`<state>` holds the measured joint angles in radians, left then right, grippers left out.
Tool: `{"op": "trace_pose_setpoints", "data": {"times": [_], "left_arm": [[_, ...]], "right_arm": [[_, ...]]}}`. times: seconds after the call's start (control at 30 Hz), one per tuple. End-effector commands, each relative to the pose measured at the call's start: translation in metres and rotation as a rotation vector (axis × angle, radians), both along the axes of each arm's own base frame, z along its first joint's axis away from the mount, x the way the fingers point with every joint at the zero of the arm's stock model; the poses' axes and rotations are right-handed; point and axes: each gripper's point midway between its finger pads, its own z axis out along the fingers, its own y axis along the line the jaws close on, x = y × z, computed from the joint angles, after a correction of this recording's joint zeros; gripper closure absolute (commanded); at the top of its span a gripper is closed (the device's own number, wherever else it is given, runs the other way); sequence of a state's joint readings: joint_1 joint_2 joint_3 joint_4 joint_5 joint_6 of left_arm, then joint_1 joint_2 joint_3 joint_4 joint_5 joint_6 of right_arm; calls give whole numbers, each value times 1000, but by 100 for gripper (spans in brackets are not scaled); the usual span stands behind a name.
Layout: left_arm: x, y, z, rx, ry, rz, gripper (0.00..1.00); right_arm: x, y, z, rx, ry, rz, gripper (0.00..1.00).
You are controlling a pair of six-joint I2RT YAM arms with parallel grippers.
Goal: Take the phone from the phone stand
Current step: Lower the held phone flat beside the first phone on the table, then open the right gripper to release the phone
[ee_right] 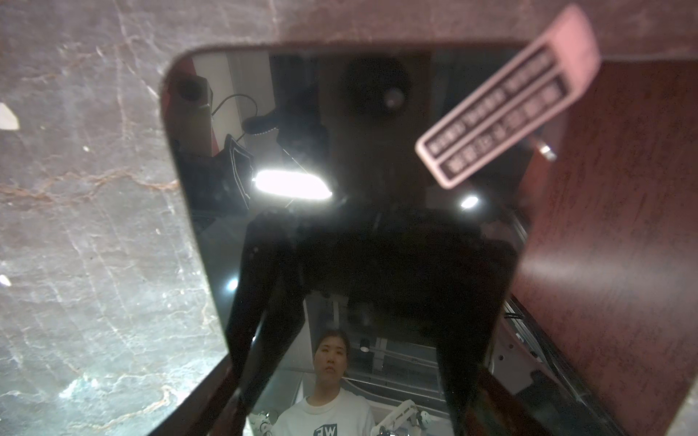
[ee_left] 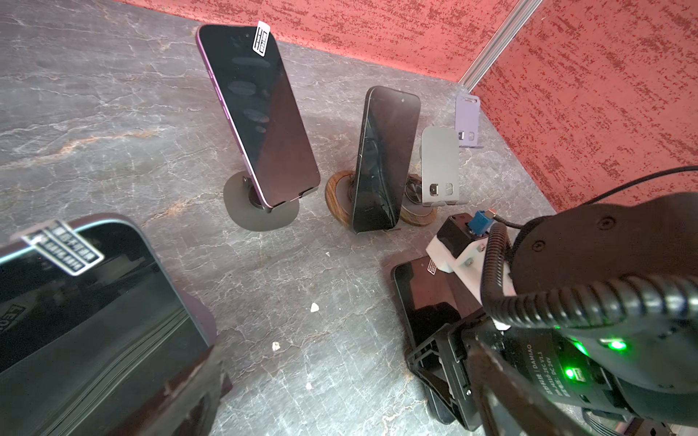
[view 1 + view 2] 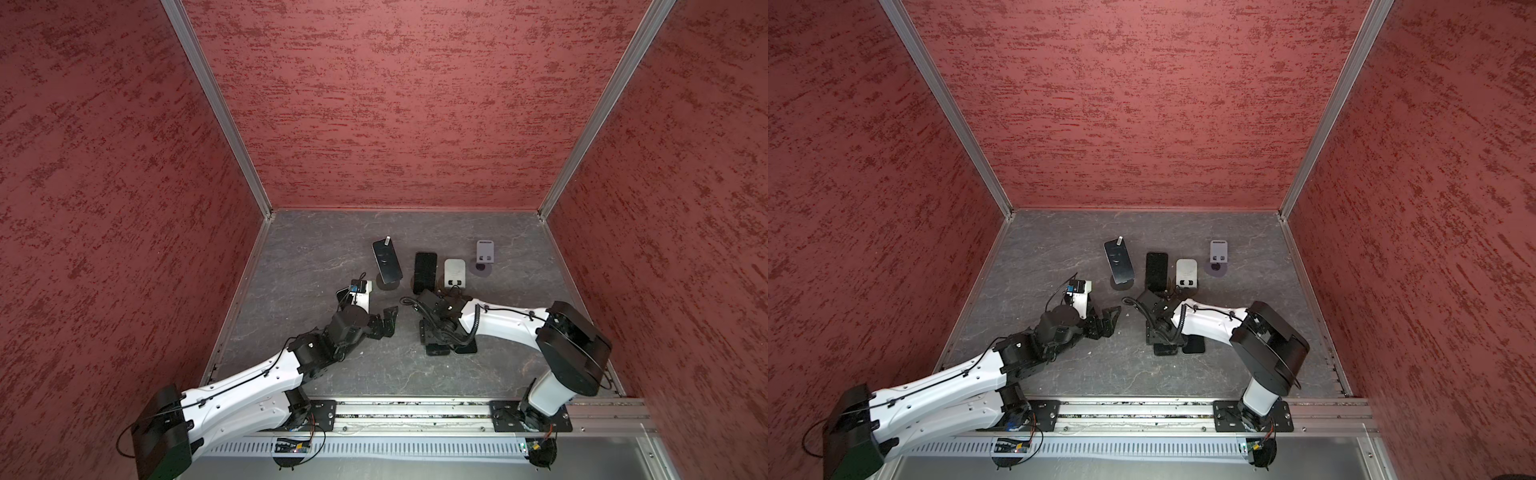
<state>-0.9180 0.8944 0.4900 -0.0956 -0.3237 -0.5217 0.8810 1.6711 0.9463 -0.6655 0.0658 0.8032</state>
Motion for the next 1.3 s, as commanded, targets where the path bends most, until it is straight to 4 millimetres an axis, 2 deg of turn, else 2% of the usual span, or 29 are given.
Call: {"op": "trace_pose_setpoints", "data": {"times": [0.0, 0.53, 0.7, 0.93, 1.27], "left_arm": [[3, 5, 3, 1, -23, 14, 1], [3, 9, 3, -7, -22, 20, 1], [3, 8, 4, -9, -22, 19, 1], [2, 9, 3, -8, -11, 22, 0], [3, 16, 7, -1, -3, 53, 0]], "right_arm": [[-6, -2, -15, -32, 38, -10, 22], [-7, -6, -15, -46, 35, -8, 19], [-3, -7, -8, -49, 8, -8, 17], [15, -5, 19, -70, -82, 22, 12], [51, 6, 78, -60, -263, 73, 7]]}}
